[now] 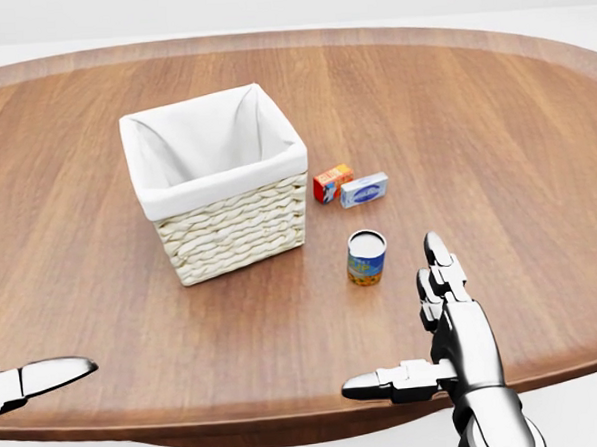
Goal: Pick up the alphabet soup and put it in the basket.
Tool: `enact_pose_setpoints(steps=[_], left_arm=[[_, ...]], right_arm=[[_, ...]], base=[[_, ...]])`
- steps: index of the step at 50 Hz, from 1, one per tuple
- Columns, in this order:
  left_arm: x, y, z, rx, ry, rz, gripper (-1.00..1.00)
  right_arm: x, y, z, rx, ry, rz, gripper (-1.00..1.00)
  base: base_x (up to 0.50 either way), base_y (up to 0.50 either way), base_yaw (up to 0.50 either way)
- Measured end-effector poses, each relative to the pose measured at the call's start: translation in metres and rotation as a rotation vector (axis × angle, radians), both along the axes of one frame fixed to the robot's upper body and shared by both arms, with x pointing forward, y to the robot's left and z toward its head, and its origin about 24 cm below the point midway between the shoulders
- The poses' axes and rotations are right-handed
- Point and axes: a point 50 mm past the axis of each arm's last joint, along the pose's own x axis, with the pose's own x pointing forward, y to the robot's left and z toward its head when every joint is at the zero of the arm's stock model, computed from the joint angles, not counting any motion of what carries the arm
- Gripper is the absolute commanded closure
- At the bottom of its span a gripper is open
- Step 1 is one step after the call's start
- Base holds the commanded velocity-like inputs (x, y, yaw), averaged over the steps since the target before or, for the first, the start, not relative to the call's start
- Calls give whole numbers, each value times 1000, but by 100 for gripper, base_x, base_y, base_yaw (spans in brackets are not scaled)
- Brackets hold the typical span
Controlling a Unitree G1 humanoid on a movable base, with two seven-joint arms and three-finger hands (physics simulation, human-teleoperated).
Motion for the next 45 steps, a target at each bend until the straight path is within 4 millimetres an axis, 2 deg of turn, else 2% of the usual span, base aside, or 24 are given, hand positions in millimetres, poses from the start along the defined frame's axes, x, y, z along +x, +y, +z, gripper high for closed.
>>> enact_pose_setpoints(steps=[13, 45], left_arm=[[-8, -6, 15, 24, -73, -9, -100], [-6, -14, 11, 39, -50, -37, -100]], right_arm=[[-1, 1, 0, -1, -4, 3, -100], [-4, 4, 0, -5, -8, 16, -100]], base=[[31, 0, 0], [31, 0, 0]])
